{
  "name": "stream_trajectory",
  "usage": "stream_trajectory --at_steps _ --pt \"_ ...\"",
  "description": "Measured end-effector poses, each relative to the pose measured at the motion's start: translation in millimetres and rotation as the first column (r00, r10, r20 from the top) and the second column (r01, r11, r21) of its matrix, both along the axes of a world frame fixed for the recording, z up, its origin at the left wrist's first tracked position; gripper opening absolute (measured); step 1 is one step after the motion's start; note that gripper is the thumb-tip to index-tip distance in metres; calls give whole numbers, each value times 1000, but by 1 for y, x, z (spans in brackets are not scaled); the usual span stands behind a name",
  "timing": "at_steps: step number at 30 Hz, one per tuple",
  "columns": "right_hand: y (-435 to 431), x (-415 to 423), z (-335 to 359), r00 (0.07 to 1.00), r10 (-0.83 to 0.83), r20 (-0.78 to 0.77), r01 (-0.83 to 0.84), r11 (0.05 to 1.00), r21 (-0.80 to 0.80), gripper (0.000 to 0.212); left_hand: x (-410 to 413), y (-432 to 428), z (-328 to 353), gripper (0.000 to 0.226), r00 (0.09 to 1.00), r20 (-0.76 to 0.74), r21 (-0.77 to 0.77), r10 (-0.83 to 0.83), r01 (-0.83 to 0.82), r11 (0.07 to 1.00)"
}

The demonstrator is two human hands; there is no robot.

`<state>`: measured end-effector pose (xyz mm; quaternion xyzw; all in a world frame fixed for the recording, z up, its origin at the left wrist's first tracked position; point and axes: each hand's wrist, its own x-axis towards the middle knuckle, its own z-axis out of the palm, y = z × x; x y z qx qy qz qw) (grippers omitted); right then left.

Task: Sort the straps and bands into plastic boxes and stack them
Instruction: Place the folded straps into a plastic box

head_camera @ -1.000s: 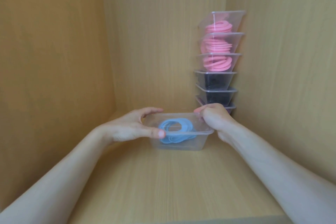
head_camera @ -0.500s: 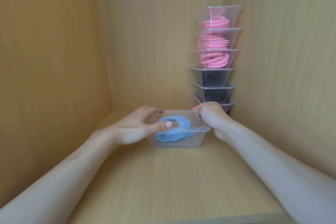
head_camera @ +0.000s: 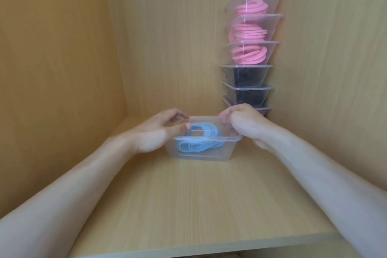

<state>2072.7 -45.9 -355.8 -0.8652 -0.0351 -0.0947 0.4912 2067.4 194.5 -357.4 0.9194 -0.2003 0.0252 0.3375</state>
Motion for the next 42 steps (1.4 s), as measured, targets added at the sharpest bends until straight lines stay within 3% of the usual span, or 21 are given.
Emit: stream_trajectory --at_steps 3,6,9,12,17,22,25,27,29,32,34,37,39,42 --pt "3 0 -2 1000 5 18 -4 997 -73 27 -1 1 1 54 1000 -6 48 5 -5 999" --pt "5 -1 -3 999 28 21 -25 987 -156 35 -6 0 1 70 1000 -28 34 -2 3 999" --pt "5 0 -1 993 118 8 -113 968 -222 29 -8 -4 0 68 998 -64 -24 4 -5 1000" --pt "3 2 3 977 210 -49 -215 941 -262 30 -10 -10 0 65 998 -53 40 31 -29 999" --pt "4 6 10 963 246 -111 -267 811 -520 48 -14 -15 6 66 999 -45 154 23 -16 988" --pt "11 9 15 965 222 -141 -257 690 -676 49 -15 -24 16 68 998 -63 267 9 8 964" --pt "12 11 12 955 283 -84 -280 776 -565 37 -14 -27 21 83 999 -43 439 15 5 898" --pt "12 13 6 961 275 29 -254 920 -297 26 -9 -29 21 85 999 -33 477 30 -11 879" --pt "9 16 1 971 218 99 -208 973 -104 19 -2 -31 20 83 999 -21 485 42 -26 874" --pt "7 18 -1 977 176 119 -163 981 -109 13 9 -33 17 80 999 35 510 32 -45 859" --pt "4 15 0 976 182 122 -161 973 -164 21 13 -30 11 77 997 78 425 4 -37 905" --pt "-4 -2 3 954 298 24 -271 898 -347 73 16 -17 1 57 998 57 26 -31 30 999" --pt "-6 -16 5 927 374 -39 -346 807 -479 101 20 -10 -2 44 999 38 -95 -13 17 995" --pt "-2 -28 6 888 457 -41 -400 727 -558 90 27 -3 -5 39 991 81 -149 110 -97 984"
